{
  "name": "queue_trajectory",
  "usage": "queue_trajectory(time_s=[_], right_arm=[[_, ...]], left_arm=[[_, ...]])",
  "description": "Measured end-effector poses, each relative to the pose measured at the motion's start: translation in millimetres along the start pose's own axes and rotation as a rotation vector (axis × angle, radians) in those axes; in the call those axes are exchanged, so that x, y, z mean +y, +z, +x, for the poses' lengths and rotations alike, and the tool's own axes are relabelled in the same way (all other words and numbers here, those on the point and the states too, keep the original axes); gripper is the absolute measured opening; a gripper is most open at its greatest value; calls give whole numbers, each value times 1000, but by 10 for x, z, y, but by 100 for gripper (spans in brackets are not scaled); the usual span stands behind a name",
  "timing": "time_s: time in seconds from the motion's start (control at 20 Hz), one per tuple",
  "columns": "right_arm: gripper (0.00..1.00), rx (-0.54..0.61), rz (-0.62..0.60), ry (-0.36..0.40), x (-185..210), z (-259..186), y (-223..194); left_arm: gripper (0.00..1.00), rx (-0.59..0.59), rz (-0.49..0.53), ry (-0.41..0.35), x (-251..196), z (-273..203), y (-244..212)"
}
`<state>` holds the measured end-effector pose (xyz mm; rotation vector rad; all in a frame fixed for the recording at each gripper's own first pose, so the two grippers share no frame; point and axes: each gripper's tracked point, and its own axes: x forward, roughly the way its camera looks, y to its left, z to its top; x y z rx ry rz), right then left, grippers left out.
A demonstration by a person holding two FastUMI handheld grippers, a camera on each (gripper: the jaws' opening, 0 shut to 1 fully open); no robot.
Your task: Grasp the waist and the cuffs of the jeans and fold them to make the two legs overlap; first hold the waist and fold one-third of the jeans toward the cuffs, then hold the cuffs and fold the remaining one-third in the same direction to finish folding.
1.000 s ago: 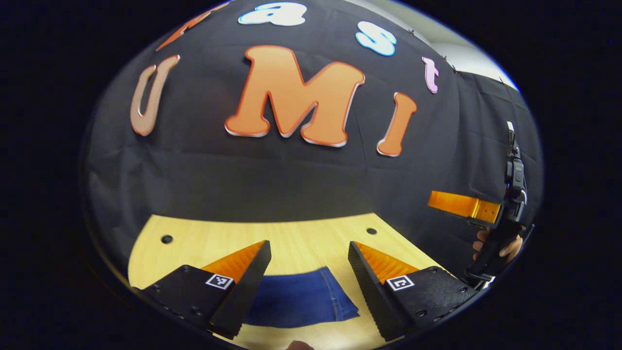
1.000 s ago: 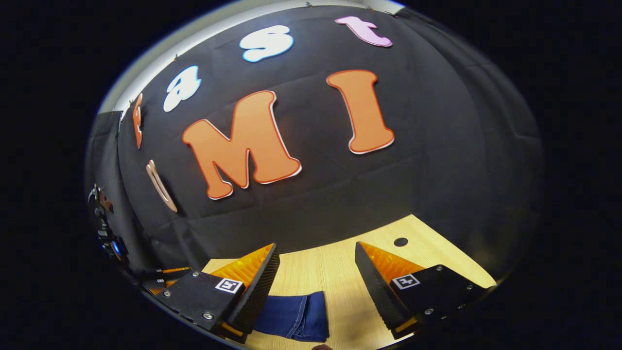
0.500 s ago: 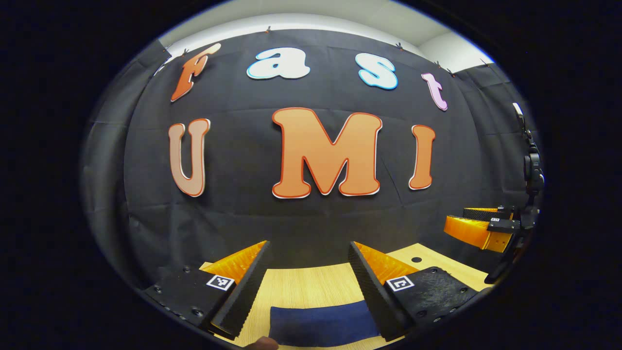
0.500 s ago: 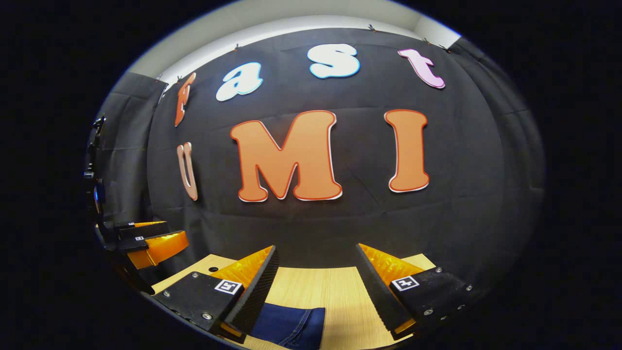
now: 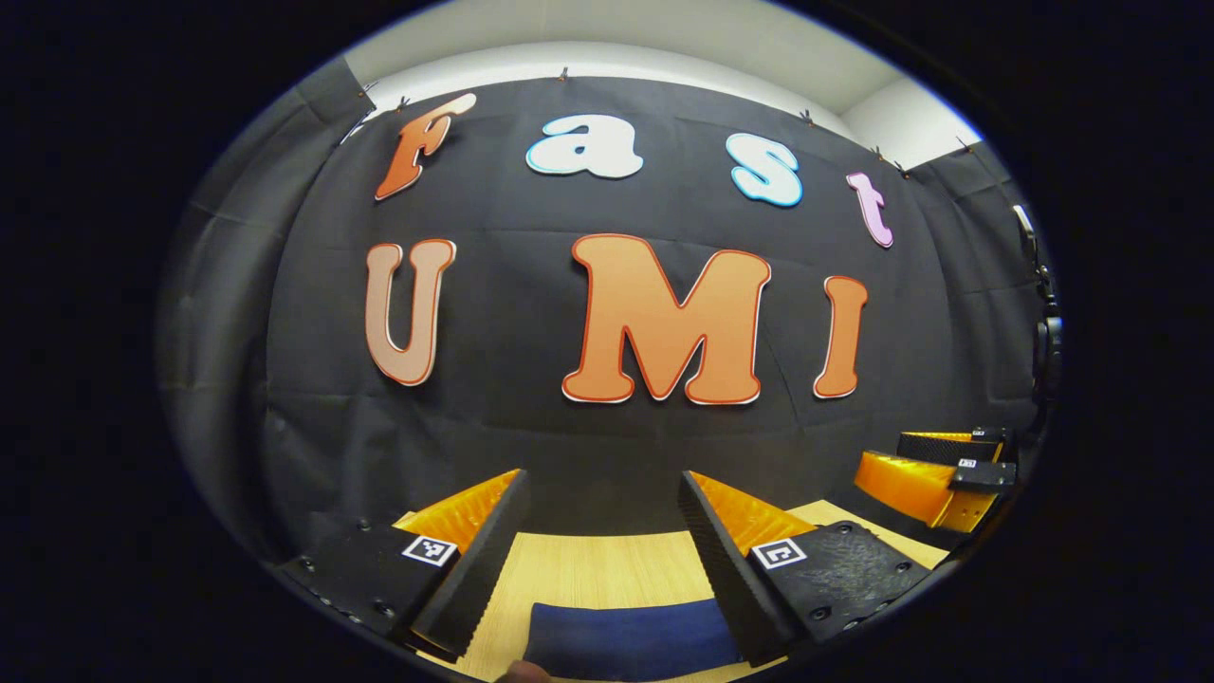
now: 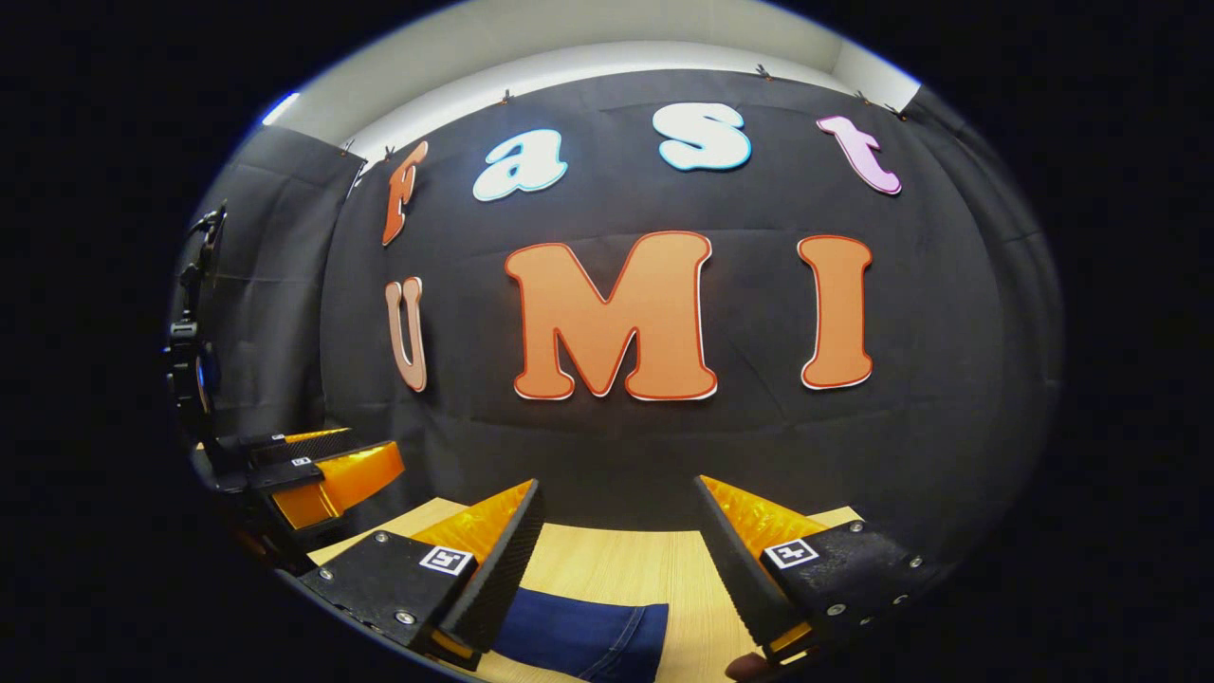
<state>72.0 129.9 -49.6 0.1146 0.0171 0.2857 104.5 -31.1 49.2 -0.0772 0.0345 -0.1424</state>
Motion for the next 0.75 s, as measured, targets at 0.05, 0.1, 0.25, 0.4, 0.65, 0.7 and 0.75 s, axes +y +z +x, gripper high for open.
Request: queue_trajectory(time_s=[0.05,0.1,0.25,0.4,0.65,0.7,0.75], right_arm=[[96,4,-2,-1,21,-9,-28],[96,5,1,-2,33,-13,-39],[96,9,25,-12,24,-22,-76],[96,4,53,-13,15,-30,-64],[96,-28,58,8,54,-11,1],[96,-39,55,16,72,-6,19],[96,-44,52,18,78,2,27]], left_arm=[[97,1,-2,0,10,2,0],[97,0,-4,0,38,6,1],[97,-12,17,13,73,-29,26],[97,-38,53,17,78,-69,56],[96,-40,81,15,-47,-164,19],[96,-45,81,13,-47,-173,28],[94,-52,84,14,-60,-190,39]])
